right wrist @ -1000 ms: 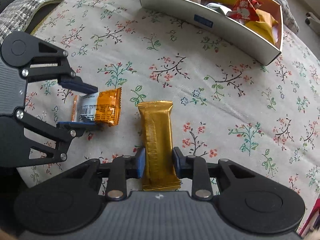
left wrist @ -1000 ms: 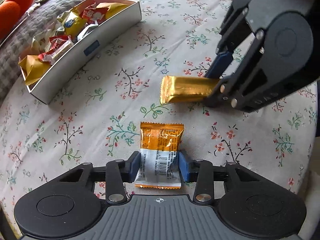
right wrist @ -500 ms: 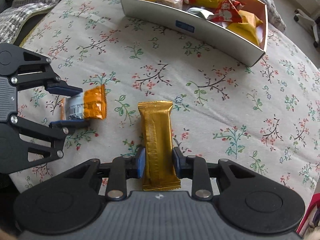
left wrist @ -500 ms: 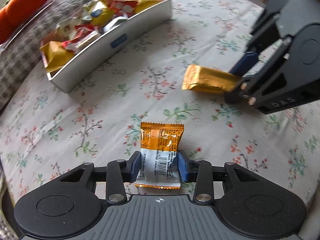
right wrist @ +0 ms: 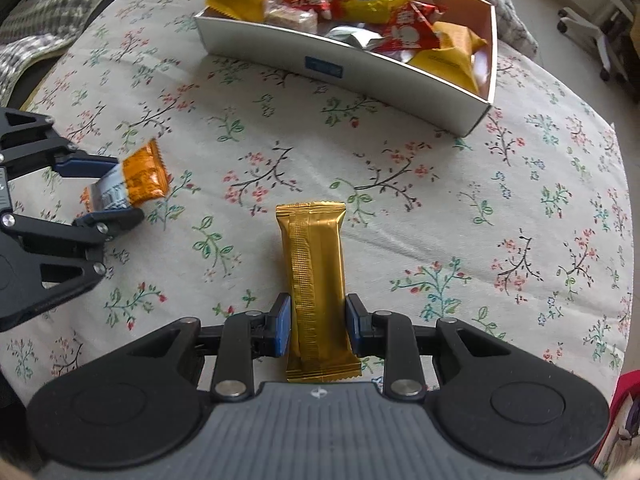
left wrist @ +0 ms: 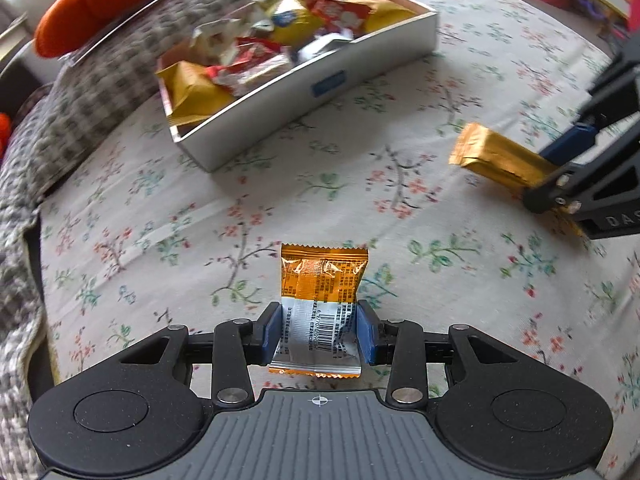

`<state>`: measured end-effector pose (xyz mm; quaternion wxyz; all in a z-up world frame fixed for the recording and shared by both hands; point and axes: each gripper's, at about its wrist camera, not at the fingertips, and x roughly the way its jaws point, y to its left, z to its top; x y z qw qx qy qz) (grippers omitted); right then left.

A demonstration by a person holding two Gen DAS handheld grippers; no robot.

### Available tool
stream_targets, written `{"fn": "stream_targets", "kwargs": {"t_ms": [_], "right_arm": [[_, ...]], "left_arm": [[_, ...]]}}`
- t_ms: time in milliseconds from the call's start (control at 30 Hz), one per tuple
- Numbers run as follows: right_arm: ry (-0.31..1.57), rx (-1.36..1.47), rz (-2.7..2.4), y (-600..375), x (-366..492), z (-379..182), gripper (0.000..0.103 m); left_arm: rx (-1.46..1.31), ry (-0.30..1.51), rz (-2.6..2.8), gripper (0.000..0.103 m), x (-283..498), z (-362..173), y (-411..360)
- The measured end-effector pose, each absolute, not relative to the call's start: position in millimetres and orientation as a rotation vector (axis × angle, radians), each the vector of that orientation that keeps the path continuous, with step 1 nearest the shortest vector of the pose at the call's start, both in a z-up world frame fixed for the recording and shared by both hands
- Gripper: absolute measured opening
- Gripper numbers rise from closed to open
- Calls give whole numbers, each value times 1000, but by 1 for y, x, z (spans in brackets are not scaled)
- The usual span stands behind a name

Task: Organize snacks
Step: 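Carry the gold bar and orange-white packet into the box and release both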

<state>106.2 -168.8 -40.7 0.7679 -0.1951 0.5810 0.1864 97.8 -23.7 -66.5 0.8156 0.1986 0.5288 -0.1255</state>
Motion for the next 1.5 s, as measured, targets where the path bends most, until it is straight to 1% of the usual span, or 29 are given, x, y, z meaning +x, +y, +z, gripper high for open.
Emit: {"fn": "stream_targets", "kwargs": {"t_ms": [200, 500, 700, 933, 1067, 1200, 1333, 1500], "right_arm": [[1250, -376, 355, -178, 115, -39, 26], [1220, -233, 293, -203, 138, -23, 26], [1182, -95, 212, -230, 161, -6, 26], [1078, 28, 198, -240, 191, 18, 26], [1042, 78, 179, -244, 215, 17, 26], [996, 100, 163, -247, 241, 20, 26], [925, 155, 239, -233, 259, 21, 26], [889, 189, 270, -211, 267, -5, 26]], "left_arm": [[334, 1122, -180, 36, 108, -59, -11], [183, 1064, -123, 36, 124, -33, 3], [82, 1022, -90, 36, 148, -20, 15], [-54, 936, -145, 36, 197, -1, 2], [-81, 915, -144, 36, 235, -2, -2], [-201, 878, -144, 36, 268, -9, 8], [-264, 882, -169, 36, 281, -27, 13], [-263, 856, -165, 38, 281, -37, 16]]}}
